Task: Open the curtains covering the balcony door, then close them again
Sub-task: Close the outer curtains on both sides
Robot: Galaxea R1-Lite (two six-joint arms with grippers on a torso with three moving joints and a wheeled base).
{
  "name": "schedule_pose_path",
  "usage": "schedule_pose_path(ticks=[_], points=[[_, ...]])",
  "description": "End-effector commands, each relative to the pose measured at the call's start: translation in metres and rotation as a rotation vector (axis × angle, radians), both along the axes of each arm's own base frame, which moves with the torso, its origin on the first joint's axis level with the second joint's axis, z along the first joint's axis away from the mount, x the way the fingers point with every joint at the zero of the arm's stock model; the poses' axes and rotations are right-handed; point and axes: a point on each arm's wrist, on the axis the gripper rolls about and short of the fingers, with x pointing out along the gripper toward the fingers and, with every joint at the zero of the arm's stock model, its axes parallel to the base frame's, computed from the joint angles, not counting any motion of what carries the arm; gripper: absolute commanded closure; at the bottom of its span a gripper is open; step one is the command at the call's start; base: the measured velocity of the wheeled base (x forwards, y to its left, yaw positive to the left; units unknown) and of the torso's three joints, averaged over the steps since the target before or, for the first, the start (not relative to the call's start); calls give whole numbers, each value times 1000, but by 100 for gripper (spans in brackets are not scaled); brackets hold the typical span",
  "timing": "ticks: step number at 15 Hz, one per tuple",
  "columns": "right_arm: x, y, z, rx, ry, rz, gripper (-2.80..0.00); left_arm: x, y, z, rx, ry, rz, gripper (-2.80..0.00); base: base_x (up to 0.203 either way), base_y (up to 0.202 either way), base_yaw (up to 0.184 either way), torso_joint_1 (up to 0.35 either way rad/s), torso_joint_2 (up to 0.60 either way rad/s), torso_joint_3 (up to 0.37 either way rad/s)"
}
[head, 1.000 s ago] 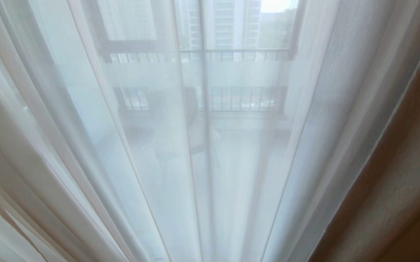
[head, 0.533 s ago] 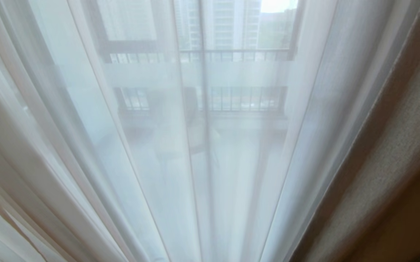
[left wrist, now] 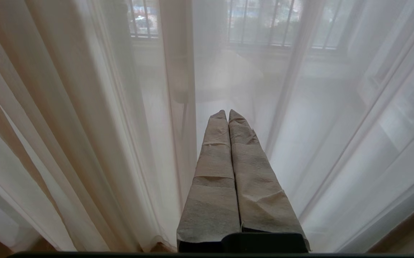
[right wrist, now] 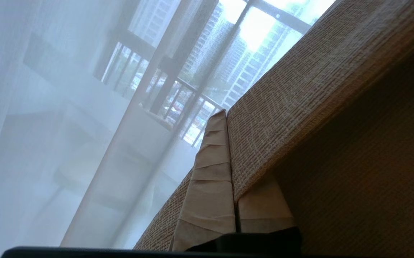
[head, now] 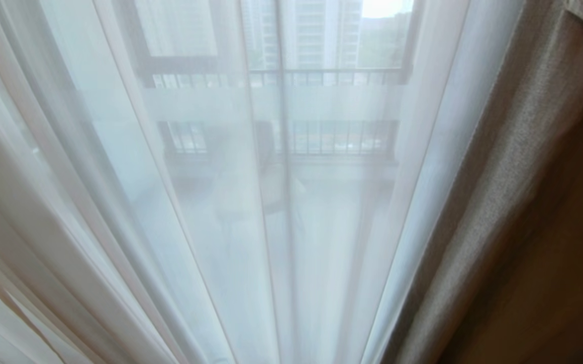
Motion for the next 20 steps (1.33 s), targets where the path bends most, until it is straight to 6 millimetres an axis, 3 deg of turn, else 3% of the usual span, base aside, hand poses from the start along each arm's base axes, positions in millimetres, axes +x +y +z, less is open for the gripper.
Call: schedule_pose_path(ticks=[1,7,20], points=[[23,28,-3,5,23,29,0,0,0,0,-1,-1,1,0,0,0,0,0,0,0],[43,77,-3,60,-20,65,0,0,0,0,-1,-1,1,0,0,0,0,0,0,0],[55,97,-10,46,-22,93,0,0,0,0,-1,-1,0,0,0,0,0,0,0,0]])
